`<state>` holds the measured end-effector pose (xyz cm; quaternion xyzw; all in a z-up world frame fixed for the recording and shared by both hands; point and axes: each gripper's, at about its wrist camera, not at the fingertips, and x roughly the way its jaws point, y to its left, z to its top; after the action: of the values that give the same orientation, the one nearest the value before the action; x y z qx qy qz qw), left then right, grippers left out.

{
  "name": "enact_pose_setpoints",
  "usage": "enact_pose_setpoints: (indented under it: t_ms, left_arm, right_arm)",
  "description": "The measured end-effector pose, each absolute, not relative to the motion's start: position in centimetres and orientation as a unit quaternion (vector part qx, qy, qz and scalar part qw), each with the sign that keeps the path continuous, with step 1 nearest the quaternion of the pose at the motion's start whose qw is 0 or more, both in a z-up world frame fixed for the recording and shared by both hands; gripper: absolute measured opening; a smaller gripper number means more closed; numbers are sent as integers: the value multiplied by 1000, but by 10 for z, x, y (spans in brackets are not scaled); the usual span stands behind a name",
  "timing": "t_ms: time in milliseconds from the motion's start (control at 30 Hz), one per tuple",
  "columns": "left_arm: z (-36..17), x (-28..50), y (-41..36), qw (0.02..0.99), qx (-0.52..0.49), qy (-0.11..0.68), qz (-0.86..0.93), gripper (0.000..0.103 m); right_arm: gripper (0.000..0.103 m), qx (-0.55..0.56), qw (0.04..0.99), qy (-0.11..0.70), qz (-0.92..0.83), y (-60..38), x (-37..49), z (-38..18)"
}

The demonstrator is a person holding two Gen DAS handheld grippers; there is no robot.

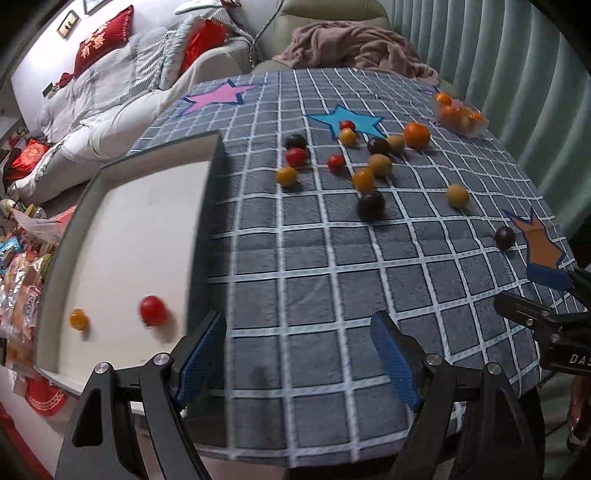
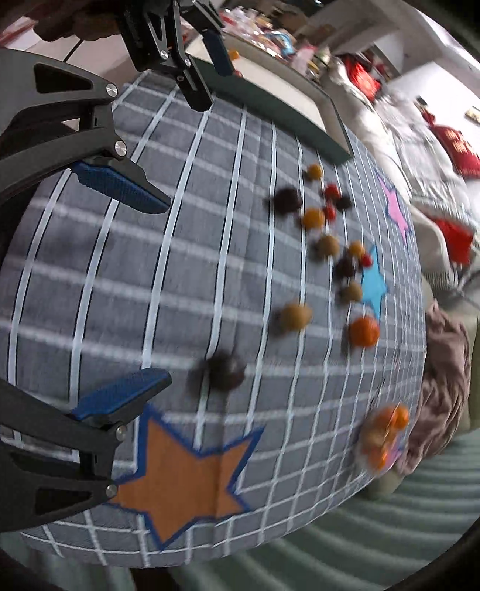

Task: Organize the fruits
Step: 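Grasp a dark plum with the left tool while the right tool grasps another dark plum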

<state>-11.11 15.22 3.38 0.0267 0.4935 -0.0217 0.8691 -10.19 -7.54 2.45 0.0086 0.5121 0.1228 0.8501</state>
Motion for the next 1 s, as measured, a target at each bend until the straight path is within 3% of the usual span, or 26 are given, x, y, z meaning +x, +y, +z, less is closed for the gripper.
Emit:
enact_pose_setpoints:
  t_ms: [400,833,933,1000]
  left_arm:
    - [18,-59,115,864,26,503,-4,81]
    - [7,-23,96,864,34,502,7,81]
    - [7,-21,96,864,27,503,6,81]
    - [7,-21,97,864,17,503,3,75]
  right_arm:
    - [88,31,860,503,87,-114,-89,16]
    - [88,-19,870,483,98,-95,-58,12]
    - [84,-35,869,483,103,-89,-58,11]
    - [73,-44,870,481,103,-87,-60,12]
